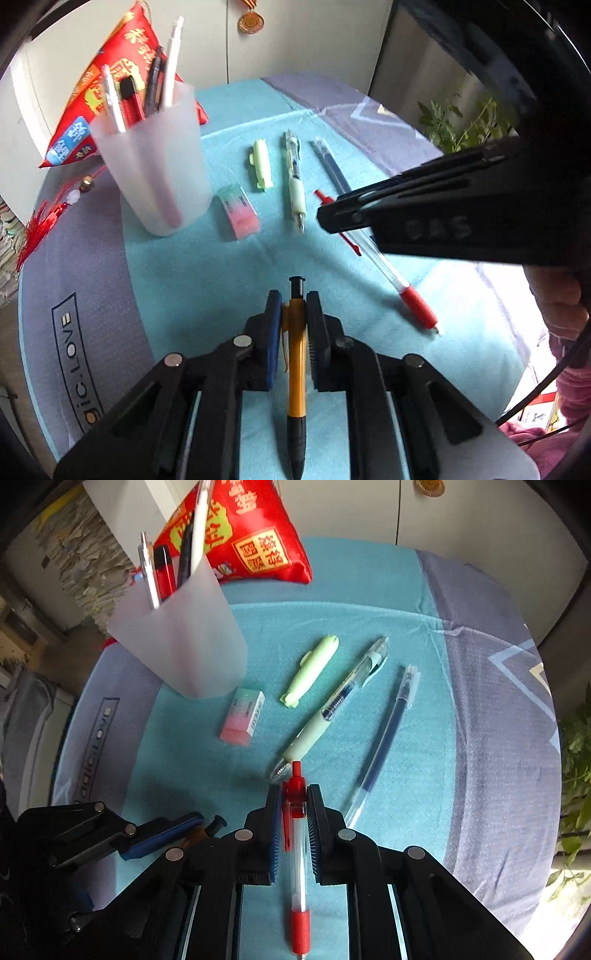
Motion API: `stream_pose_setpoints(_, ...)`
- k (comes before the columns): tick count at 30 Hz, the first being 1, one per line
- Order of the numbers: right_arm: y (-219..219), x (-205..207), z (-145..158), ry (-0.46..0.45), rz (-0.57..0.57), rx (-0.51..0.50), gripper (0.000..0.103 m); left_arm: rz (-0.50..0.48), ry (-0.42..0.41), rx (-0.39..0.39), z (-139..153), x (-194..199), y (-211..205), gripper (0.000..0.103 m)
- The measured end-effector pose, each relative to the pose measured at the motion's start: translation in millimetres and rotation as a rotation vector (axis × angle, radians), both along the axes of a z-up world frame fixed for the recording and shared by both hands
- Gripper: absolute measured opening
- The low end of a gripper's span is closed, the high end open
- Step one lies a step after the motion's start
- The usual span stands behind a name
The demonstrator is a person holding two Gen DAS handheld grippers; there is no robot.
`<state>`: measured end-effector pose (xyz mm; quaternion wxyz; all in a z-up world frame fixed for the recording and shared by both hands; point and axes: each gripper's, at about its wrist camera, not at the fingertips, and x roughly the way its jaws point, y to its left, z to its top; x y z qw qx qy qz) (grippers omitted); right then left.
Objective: Organize stationery
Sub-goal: 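Carry the orange pencil and red pen toward the frosted cup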
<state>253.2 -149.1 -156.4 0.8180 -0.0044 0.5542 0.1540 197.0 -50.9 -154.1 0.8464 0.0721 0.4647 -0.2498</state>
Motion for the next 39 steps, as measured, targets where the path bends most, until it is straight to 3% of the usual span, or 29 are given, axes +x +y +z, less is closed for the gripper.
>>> stream_pose_setpoints(8, -22.7, -35.0, 64.2, -0.178, -0.042, 0.08, 0.012, 0.057, -0.114, -0.078, 49.5, -16.1, 26.7, 0.011)
stream_pose_setpoints(14, -19.2, -50.5, 93.8, -0.282, -0.031, 0.083, 0.011, 0.085, -0.174, -0.118, 76.2, -26.9, 40.6, 0.011)
stream_pose_setpoints(25, -13.8, -54.9, 124.5, -0.368, -0.036, 0.09, 0.011, 0.138, -0.342, -0.122, 135.4, 1.9, 47.2, 0.011)
stream_pose_setpoints(30, -11.3, -55.1, 127.4, -0.376, -0.031, 0.085, 0.011, 0.205, -0.417, -0.121, 160.7, 28.4, 53.6, 0.011)
stream_pose_setpoints(34, -10.7, -54.3, 130.1, -0.378, -0.033, 0.086, 0.011, 0.259, -0.448, -0.104, 161.9, 50.5, 56.7, 0.011)
stream_pose_setpoints(39, -8.2, -50.1, 142.1, -0.4, -0.033, 0.095, 0.011, 0.272, -0.377, -0.081, 128.4, 67.4, 57.5, 0.011)
